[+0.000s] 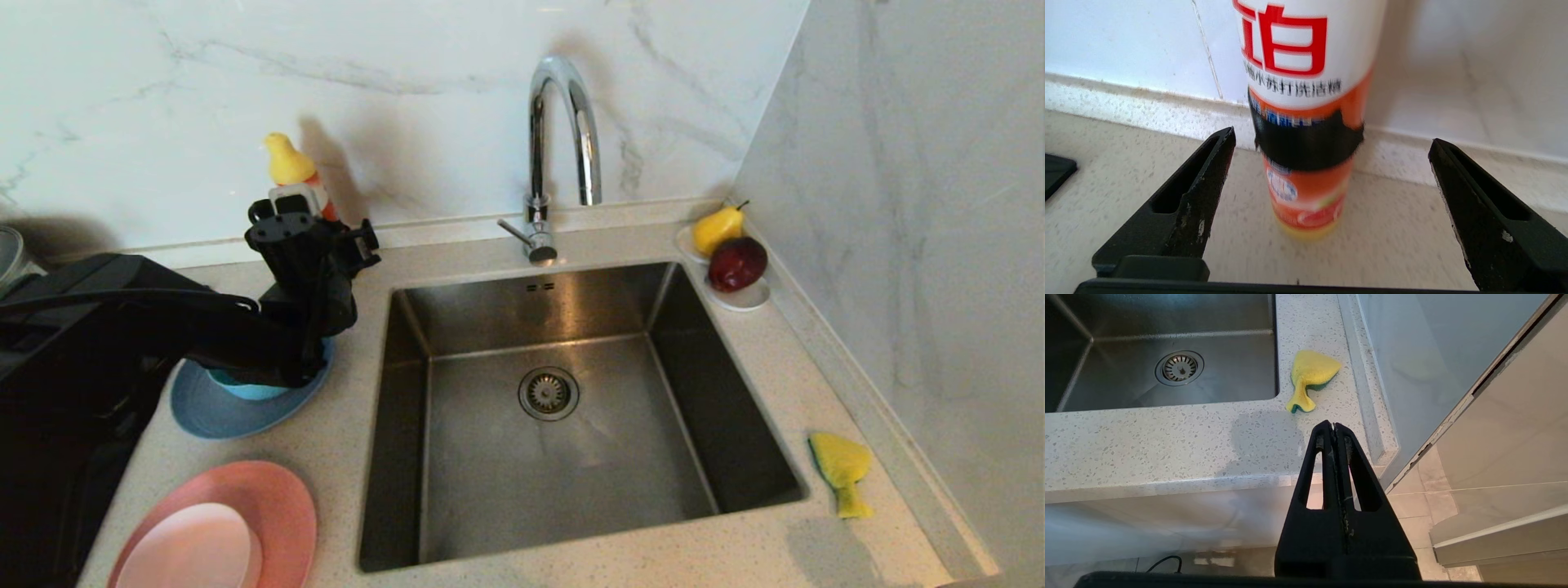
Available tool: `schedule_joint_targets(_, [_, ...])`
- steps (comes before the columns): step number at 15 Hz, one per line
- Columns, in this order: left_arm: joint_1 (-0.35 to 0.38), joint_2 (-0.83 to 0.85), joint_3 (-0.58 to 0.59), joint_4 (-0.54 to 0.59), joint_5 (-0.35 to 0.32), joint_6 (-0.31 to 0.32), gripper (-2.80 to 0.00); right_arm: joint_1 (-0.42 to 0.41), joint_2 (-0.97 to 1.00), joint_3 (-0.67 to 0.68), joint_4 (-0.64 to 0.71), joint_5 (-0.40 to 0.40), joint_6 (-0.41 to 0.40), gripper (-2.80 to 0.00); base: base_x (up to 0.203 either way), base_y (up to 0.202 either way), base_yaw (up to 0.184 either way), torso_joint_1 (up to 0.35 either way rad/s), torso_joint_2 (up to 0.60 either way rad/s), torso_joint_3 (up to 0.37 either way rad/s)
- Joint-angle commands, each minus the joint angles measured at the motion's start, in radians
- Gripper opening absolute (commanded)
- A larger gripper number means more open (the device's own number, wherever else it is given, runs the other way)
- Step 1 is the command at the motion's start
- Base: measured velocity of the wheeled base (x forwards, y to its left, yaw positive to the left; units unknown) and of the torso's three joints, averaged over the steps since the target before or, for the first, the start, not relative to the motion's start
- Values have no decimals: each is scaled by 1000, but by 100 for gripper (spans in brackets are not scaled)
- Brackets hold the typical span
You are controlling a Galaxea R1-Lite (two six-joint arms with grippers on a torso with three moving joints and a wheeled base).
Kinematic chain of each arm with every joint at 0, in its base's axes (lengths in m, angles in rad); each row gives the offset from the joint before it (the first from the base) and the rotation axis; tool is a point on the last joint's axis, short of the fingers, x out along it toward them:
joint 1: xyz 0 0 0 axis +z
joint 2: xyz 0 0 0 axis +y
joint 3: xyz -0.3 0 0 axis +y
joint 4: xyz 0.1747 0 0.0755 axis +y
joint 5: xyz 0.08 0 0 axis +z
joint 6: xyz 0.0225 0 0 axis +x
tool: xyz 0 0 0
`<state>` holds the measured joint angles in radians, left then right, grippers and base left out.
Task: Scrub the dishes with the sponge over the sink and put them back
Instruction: Grab the dish soap
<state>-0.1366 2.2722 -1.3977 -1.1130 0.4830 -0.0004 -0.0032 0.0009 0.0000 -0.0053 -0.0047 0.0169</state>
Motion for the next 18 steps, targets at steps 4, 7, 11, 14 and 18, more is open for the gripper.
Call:
schedule_joint_targets(4, [21, 81, -144, 67, 2, -1, 0, 0, 1, 0, -1, 0, 0, -280, 0, 0, 0, 0, 0, 0])
schedule_joint_targets(7, [27, 127, -221, 94, 2, -1, 0, 0, 1, 0, -1, 0, 0, -280, 0, 0, 0, 0, 0, 0])
schedule_joint_targets(11, [30, 167, -301, 132, 2, 0, 0, 0, 1, 0, -1, 0, 0, -280, 0, 0, 0, 0, 0, 0])
schedule_joint_targets(14, [30, 198, -379, 157, 3, 0, 0, 0, 1, 0, -1, 0, 0, -280, 0, 0, 0, 0, 0, 0])
schedule_joint_targets(18, [29, 231, -434, 182, 3, -1, 0, 0, 1, 0, -1, 0, 0, -280, 0, 0, 0, 0, 0, 0])
